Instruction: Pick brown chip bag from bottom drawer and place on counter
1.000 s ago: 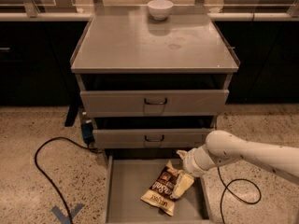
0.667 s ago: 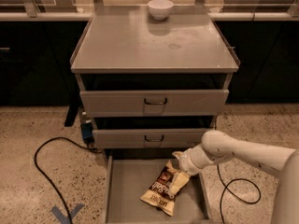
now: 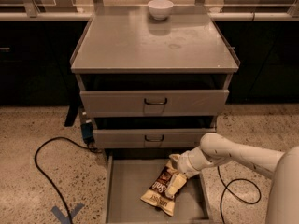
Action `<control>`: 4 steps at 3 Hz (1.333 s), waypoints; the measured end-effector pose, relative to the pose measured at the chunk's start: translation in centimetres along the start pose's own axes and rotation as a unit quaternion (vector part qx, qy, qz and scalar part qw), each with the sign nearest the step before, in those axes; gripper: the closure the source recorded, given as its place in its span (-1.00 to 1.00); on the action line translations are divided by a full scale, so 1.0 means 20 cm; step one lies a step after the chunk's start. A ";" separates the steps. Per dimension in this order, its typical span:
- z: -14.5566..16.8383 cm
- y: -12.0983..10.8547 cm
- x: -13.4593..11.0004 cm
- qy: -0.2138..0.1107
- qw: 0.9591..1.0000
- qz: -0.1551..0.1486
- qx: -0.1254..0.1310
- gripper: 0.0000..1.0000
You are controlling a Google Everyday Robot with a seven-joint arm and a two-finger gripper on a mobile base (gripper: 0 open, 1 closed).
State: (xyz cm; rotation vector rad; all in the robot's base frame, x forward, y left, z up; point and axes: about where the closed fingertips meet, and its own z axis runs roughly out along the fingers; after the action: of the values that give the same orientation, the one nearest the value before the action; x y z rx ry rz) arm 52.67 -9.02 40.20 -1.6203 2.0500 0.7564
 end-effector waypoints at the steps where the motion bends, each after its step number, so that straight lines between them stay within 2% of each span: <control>1: 0.07 -0.01 0.06 0.003 1.000 -0.003 0.002 -1.00; 3: 0.41 -0.11 0.31 0.028 0.999 0.006 0.034 -1.00; 4: 0.57 -0.21 0.39 0.061 0.996 0.005 0.059 -1.00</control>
Offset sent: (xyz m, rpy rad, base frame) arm 0.0024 -0.0051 -0.1056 -0.0640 -0.0562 -0.0369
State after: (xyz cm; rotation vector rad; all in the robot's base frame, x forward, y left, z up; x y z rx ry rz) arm 54.76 -8.08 25.94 -1.6269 2.1443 0.5394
